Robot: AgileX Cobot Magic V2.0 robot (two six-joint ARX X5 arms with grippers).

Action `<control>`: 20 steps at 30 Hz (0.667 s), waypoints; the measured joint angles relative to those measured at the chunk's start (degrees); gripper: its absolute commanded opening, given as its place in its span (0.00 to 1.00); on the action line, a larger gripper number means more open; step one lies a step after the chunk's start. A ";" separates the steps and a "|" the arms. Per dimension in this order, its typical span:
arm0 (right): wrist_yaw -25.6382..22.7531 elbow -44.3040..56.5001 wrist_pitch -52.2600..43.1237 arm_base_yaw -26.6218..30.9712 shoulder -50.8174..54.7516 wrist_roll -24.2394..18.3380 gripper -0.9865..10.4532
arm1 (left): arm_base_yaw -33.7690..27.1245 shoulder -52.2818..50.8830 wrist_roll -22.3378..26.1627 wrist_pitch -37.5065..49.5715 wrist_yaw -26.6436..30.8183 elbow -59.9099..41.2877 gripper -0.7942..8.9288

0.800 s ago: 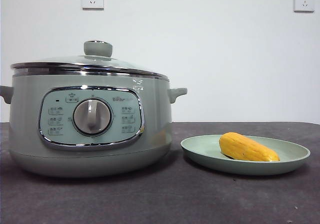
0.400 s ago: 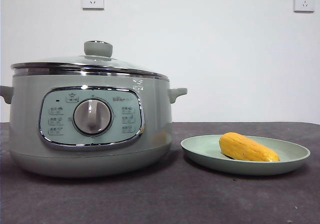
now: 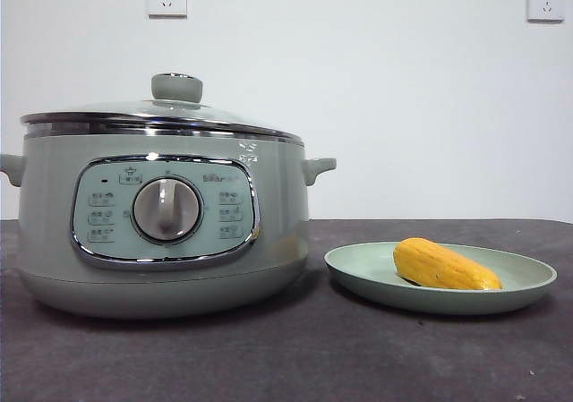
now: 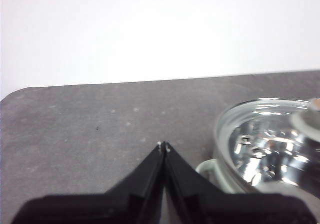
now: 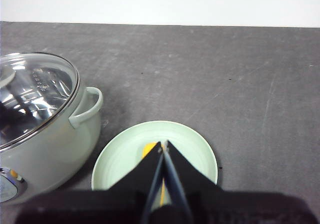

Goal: Take the corn out from the steamer,put the corn on the plate,close the lid

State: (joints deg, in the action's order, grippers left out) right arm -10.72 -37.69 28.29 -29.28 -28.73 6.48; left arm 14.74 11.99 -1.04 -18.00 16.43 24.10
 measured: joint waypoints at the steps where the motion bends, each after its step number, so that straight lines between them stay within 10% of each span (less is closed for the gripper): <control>1: 0.00 0.00 0.00 0.00 0.00 0.00 0.09 | -2.23 -1.25 0.00 2.99 -2.27 -3.04 0.08; 20: 0.00 0.00 2.29 0.00 0.00 0.00 0.09 | -12.33 -11.43 -0.46 8.50 -12.15 -21.62 0.08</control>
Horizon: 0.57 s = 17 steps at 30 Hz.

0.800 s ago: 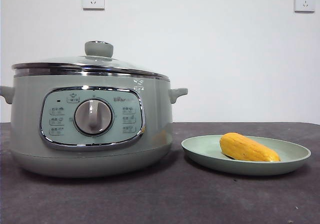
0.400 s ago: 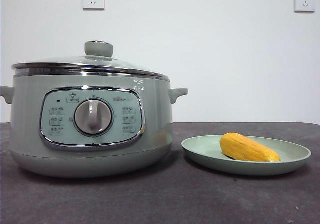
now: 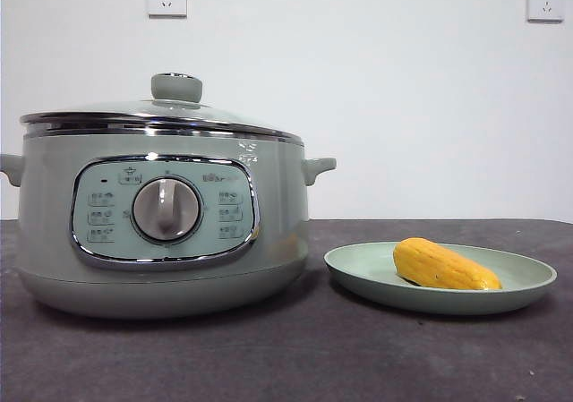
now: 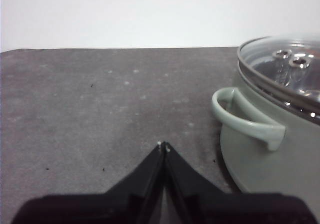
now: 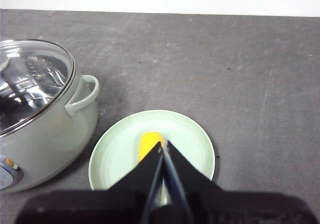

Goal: Take the corn out from the steamer,put the corn on the plate,close the lid

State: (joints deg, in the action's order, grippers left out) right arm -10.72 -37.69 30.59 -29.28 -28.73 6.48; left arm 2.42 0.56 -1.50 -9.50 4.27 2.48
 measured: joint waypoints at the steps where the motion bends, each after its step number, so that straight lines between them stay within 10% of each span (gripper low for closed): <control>1: 0.00 0.00 0.04 0.00 0.00 0.00 0.09 | 0.00 -0.17 0.00 0.00 0.00 -0.33 0.08; 17: 0.00 0.00 0.07 0.00 0.00 0.00 0.09 | 0.00 -0.20 0.00 -1.22 0.02 -1.36 0.08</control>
